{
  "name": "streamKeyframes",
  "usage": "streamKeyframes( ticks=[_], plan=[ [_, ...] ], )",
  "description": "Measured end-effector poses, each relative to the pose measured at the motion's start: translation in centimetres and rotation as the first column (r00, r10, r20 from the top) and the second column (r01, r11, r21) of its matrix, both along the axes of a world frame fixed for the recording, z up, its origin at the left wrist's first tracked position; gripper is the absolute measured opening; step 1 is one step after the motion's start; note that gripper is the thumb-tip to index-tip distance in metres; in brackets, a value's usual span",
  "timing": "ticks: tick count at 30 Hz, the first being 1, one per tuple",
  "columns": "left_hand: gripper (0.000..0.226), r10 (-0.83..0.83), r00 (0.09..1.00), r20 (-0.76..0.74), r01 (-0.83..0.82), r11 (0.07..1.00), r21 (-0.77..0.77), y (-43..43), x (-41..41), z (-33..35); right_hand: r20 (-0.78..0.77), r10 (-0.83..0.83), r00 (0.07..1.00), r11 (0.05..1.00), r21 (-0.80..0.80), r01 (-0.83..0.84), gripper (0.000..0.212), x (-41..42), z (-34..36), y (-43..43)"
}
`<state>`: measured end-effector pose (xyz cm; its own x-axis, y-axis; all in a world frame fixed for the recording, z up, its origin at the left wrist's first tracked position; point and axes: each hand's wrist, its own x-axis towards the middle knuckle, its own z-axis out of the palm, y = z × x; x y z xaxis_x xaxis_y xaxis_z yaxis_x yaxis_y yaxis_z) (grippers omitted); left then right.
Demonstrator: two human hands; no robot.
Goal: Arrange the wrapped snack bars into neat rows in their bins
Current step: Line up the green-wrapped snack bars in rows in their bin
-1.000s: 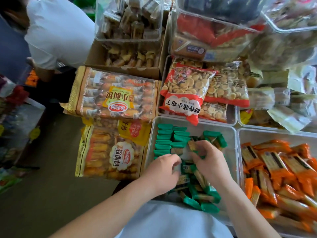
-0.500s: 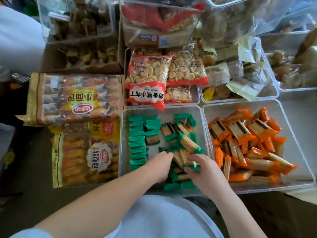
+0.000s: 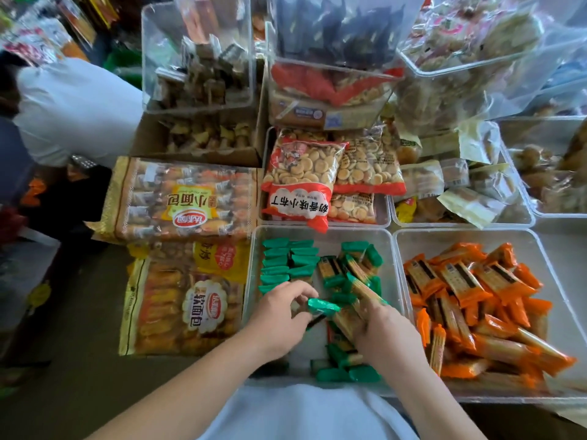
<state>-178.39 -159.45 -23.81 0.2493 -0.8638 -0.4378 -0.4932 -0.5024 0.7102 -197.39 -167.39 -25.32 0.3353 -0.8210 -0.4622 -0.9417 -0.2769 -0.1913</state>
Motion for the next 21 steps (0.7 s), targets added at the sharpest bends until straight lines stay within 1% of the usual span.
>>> streamKeyframes(
  ticks=[2, 4, 6, 8, 10, 11, 14, 16, 17, 19, 21],
  plan=[
    [0.028, 0.118, 0.981, -0.151, -0.126, 0.991, -0.041, 0.9, 0.2, 0.5, 0.147, -0.076, 0.986, 0.997, 0.012, 0.075, 0.039, -0.1, 1.6, -0.6],
    [0.024, 0.182, 0.949, -0.257, -0.208, 0.975, -0.077, 1.5, 0.2, 0.8, 0.331, -0.177, 0.927, 0.983, 0.097, 0.153, 0.036, -0.1, 3.0, -0.9],
    [0.016, 0.218, 0.926, -0.307, -0.269, 0.954, -0.132, 1.7, 0.1, 1.0, 0.462, -0.255, 0.849, 0.966, 0.169, 0.198, 0.034, -0.2, 3.8, -1.2],
    [0.010, 0.247, 0.931, -0.270, -0.304, 0.933, -0.191, 1.6, 0.1, 0.9, 0.535, -0.325, 0.780, 0.944, 0.238, 0.230, 0.034, -0.1, 4.5, -1.2],
    [0.012, 0.271, 0.940, -0.208, -0.316, 0.921, -0.230, 1.5, 0.2, 0.8, 0.546, -0.364, 0.755, 0.928, 0.280, 0.245, 0.038, 0.0, 4.7, -1.2],
    [0.016, 0.285, 0.935, -0.213, -0.331, 0.915, -0.230, 1.6, 0.2, 0.7, 0.541, -0.366, 0.757, 0.926, 0.290, 0.241, 0.041, 0.0, 4.7, -1.1],
    [0.039, 0.333, 0.889, -0.315, -0.396, 0.904, -0.163, 2.1, 0.1, 0.6, 0.521, -0.327, 0.789, 0.939, 0.272, 0.209, 0.048, 0.3, 4.8, -0.8],
    [0.054, 0.368, 0.852, -0.372, -0.434, 0.895, -0.107, 2.3, 0.1, 0.6, 0.517, -0.290, 0.805, 0.955, 0.215, 0.206, 0.042, 0.6, 4.7, -0.9],
    [0.057, 0.395, 0.830, -0.394, -0.459, 0.885, -0.079, 2.4, 0.2, 0.6, 0.518, -0.283, 0.807, 0.958, 0.188, 0.215, 0.036, 0.8, 4.7, -0.9],
    [0.049, 0.439, 0.796, -0.417, -0.498, 0.867, -0.036, 2.5, 0.8, 0.8, 0.511, -0.284, 0.812, 0.959, 0.144, 0.245, 0.029, 1.3, 4.7, -1.0],
    [0.035, 0.463, 0.792, -0.397, -0.515, 0.856, -0.029, 2.8, 1.4, 0.9, 0.499, -0.220, 0.838, 0.973, 0.049, 0.227, 0.030, 1.7, 4.6, -1.0]
  ],
)
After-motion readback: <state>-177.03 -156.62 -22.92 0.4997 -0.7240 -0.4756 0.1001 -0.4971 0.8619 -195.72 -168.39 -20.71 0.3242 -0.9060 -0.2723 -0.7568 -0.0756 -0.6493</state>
